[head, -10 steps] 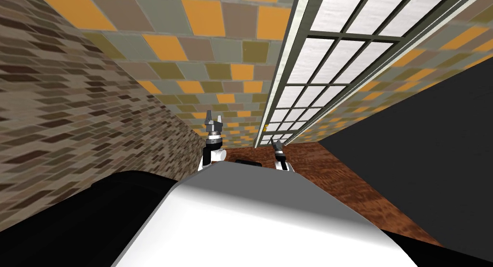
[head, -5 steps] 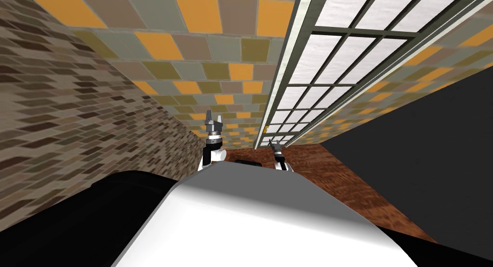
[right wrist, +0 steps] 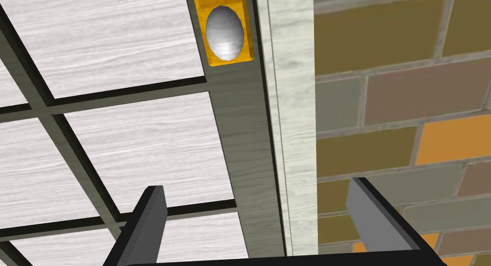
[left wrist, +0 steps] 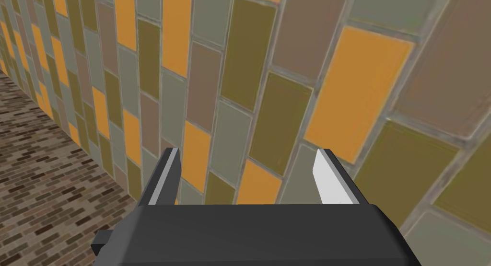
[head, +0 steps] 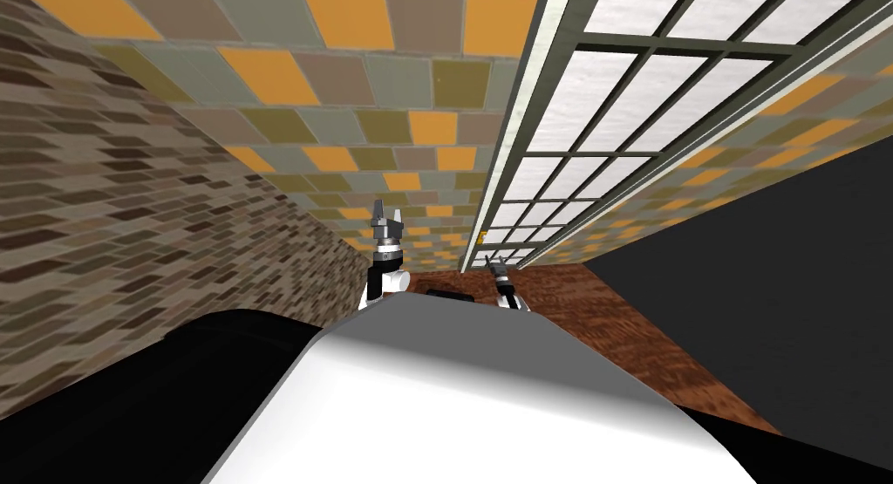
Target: Pull the door open
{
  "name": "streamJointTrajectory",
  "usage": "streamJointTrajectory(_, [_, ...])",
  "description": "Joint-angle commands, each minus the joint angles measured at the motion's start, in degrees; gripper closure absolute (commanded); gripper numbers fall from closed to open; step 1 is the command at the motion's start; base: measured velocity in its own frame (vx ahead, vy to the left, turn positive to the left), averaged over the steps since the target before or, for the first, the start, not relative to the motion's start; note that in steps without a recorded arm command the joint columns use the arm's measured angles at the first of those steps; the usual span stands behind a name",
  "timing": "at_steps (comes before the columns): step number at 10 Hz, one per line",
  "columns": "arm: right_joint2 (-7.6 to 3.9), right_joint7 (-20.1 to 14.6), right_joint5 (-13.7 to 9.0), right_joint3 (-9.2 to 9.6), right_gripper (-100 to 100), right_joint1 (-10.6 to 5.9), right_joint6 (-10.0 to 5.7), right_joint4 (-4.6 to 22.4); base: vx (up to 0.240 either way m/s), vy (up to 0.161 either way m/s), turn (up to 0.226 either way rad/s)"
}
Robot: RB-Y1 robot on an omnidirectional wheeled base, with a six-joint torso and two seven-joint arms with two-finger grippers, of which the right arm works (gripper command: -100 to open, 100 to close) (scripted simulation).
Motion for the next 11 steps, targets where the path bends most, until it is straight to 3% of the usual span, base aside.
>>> streamJointTrajectory(1, [-0.20, 1.9, 0.5, -0.22, -100, -1.02, -0.79, 2.9, 0.084, -0.017, 0.023])
streamJointTrajectory(7, [-0.64, 6.8, 2.0, -0.64, -100, -3.44, -2.25, 9.8, 0.083, -0.025, 0.017])
streamJointTrajectory(8, [-0.66, 6.2, 1.8, -0.60, -100, -3.15, -2.14, 9.1, 0.032, -0.008, 0.006])
streamJointTrajectory(11, [-1.75, 7.7, -2.0, -0.61, -100, -2.11, -2.18, 9.2, 0.009, 0.026, 0.286])
